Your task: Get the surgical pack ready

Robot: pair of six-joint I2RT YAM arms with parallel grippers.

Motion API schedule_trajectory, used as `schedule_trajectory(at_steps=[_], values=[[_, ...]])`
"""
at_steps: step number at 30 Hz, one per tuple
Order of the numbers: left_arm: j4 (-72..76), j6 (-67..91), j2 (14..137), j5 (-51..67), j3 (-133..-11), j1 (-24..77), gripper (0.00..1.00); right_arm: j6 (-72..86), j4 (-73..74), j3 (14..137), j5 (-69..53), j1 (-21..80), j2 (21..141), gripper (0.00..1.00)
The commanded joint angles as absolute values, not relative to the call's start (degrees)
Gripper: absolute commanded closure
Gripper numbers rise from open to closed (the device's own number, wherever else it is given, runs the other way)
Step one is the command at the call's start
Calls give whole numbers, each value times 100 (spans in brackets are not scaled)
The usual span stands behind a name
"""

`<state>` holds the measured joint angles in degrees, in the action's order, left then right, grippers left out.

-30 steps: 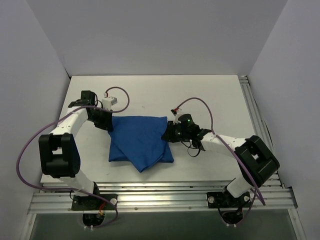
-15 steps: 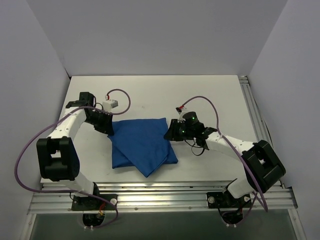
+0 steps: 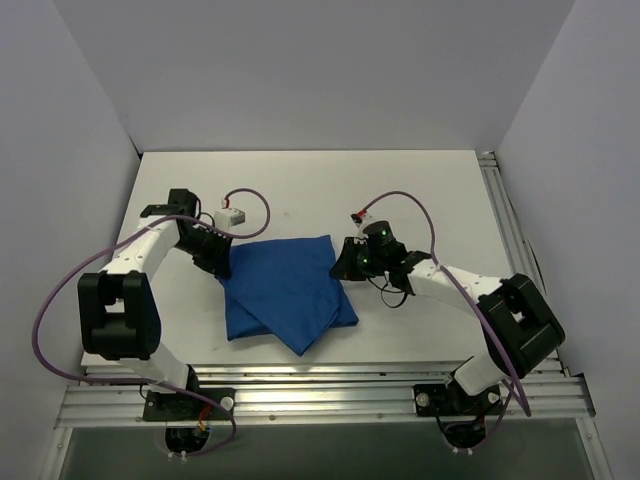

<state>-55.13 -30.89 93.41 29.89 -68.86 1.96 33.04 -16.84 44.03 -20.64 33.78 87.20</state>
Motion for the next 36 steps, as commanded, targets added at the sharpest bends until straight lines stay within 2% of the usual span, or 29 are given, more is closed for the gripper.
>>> schedule_trajectory(at_steps=[1,8,20,21,23,24,25,28,31,36], values=[[-6072,-3331,8948,3348,-7162,237,87,3348,-1277,4868,-2013,3322,8236,100],[-5968,-3340,8859,3086,-6708,589,87,3410,-677,4958,-1846,3314,7963,100],[-5432,-3533,9474,2145,-6100,615,85,3419,-1204,4263,-1714,3217,8815,100],[-5406,-3533,9518,2136,-6074,615,83,3384,-1222,4237,-1679,3199,8859,100],[-5379,-3551,9562,2153,-6056,615,77,3366,-1327,4166,-1722,3191,8886,90],[-5431,-3551,9562,2171,-6064,615,71,3349,-1362,4157,-1818,3190,8886,83],[-5475,-3542,9493,2206,-6125,615,60,3323,-1397,4166,-1854,3190,8860,74],[-5738,-3586,9151,2276,-6266,598,45,3165,-1345,4254,-1977,3190,8649,59],[-5985,-3717,8677,2285,-6433,615,35,2945,-1283,4315,-2152,3190,8438,50],[-6232,-3850,8271,2206,-6461,606,26,2918,-1494,4140,-2373,3190,8586,45]])
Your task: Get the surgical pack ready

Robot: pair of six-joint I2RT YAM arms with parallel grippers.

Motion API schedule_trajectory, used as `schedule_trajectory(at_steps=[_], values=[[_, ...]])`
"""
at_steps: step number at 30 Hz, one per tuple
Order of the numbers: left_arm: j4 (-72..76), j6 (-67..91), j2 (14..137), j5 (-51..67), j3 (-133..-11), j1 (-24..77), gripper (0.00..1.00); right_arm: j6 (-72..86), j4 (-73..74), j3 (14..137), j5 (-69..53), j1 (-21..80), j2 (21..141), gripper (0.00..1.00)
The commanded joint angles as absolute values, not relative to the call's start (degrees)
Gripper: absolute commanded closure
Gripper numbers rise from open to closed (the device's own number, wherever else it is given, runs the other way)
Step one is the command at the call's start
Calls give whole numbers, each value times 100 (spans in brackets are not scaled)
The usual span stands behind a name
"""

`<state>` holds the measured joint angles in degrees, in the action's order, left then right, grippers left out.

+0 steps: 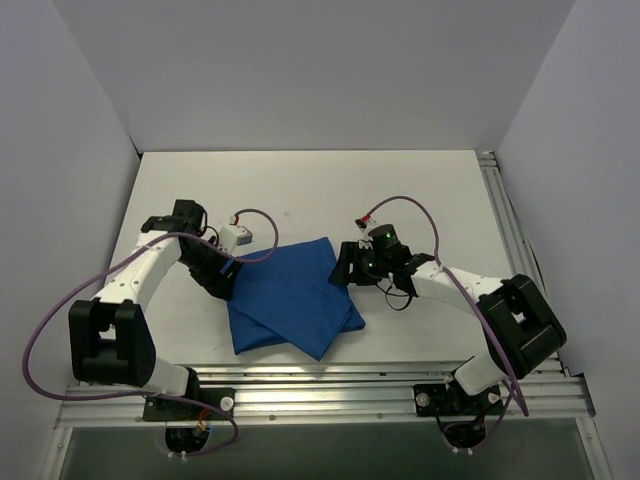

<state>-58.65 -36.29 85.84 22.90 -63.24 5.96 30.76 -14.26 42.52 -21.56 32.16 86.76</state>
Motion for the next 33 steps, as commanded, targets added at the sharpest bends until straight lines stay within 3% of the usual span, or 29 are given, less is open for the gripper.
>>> schedule_trajectory(at_steps=[1,13,20,26,31,33], values=[[-6197,-3780,8253,2171,-6408,606,25,2909,-1581,4070,-2364,3190,8630,45],[-5090,-3288,9263,1873,-5766,642,28,3093,-2768,3683,-2777,3190,9273,46],[-4563,-3103,9483,1723,-5932,677,34,3506,-3673,3445,-2883,3164,9623,62],[-4255,-3050,9992,1301,-6538,668,39,3569,-3806,4244,-2523,3015,10158,76],[-4061,-3032,10450,914,-7275,642,39,3375,-3674,5376,-2259,2769,10739,77],[-4104,-3093,10476,1027,-7426,607,39,3323,-3613,5659,-2320,2664,10986,70]])
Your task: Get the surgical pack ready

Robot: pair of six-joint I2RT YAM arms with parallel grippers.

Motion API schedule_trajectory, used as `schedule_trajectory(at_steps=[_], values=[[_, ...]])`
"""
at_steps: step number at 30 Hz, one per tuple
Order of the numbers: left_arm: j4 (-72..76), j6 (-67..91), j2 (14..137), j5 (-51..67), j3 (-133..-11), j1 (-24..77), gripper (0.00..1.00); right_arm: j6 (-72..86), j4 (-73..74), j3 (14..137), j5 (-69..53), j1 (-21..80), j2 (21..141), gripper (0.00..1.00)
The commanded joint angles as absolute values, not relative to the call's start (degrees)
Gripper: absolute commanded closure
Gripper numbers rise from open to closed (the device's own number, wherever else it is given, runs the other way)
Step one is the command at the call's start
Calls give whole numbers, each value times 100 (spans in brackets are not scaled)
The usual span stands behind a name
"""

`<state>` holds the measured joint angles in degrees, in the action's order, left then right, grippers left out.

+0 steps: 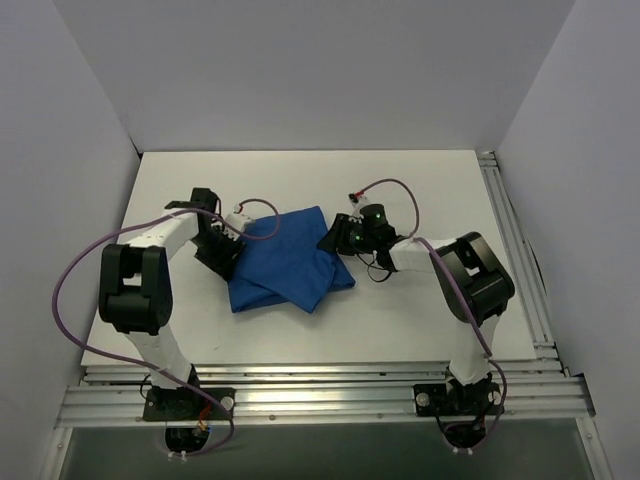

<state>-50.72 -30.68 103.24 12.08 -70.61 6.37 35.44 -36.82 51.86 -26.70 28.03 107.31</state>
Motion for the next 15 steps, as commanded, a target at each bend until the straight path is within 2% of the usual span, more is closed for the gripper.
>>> schedule_trajectory(at_steps=[1,3,6,8,9,10,13,15], values=[[-4157,-3250,10416,1124,-7505,580,38,3287,-3534,5791,-2329,2646,11047,66],[-4385,-3462,10267,1404,-7497,519,35,3139,-3122,6134,-2286,2646,11101,57],[-4806,-3971,9609,1634,-7313,492,31,2787,-2569,6302,-2093,2637,10890,48],[-5279,-4332,9327,1836,-7269,510,27,2497,-2078,6389,-1715,2628,10610,40],[-5752,-4516,8838,2037,-7408,562,25,2105,-1587,6442,-1000,2619,10269,29],[-5757,-4518,8833,2039,-7409,562,24,2101,-1582,6442,-993,2619,10144,29],[-5950,-4387,8386,2162,-7558,843,20,1847,-1038,6478,-259,2628,9557,0],[-5942,-4325,8114,2049,-7533,1150,19,1802,-678,6443,269,2654,9187,0]])
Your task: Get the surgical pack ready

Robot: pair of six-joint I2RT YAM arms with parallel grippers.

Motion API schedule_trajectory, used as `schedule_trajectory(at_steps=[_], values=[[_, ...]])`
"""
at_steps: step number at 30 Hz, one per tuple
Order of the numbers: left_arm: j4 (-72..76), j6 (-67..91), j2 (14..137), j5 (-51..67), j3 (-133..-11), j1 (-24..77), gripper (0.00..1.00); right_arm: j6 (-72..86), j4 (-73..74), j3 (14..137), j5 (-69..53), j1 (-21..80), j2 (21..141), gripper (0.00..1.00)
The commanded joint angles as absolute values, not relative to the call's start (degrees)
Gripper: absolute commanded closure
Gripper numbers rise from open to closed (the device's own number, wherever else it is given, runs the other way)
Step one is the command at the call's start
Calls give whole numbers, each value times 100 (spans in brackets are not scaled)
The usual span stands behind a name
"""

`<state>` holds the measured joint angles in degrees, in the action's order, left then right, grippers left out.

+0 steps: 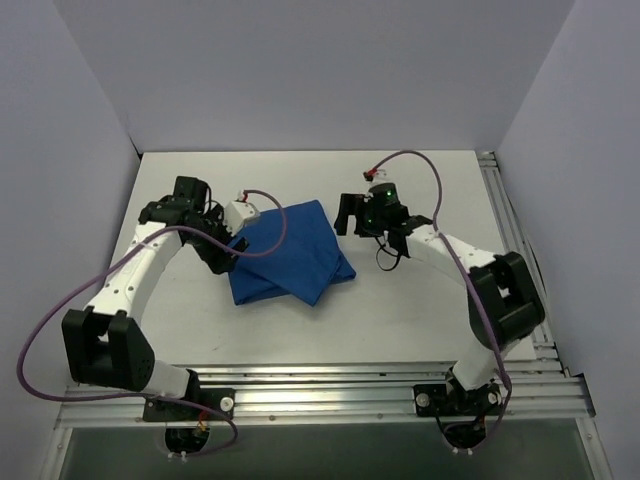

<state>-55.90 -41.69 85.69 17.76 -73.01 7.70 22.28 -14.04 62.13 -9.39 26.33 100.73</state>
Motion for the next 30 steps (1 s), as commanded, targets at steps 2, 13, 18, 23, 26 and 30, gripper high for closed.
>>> schedule_trajectory(at_steps=[2,13,18,23,26,30], values=[[-5723,-4123,7894,1716,-7410,1756,15,1680,-415,6390,1084,2794,8563,0],[-3386,-3577,7655,660,-5749,3348,6,2065,-2433,4519,268,2953,6171,31],[-2945,-3577,7761,229,-5371,3682,6,3057,-2425,3912,-1221,3303,6433,81],[-2400,-3551,7708,-165,-4958,3726,24,3620,-3655,3244,-844,4438,6802,87],[-2180,-3507,7699,-316,-4904,3744,27,3892,-4322,3015,-765,4640,7110,91],[-1908,-3454,7682,-369,-4817,3744,31,4113,-4868,2857,-826,4737,7689,94]])
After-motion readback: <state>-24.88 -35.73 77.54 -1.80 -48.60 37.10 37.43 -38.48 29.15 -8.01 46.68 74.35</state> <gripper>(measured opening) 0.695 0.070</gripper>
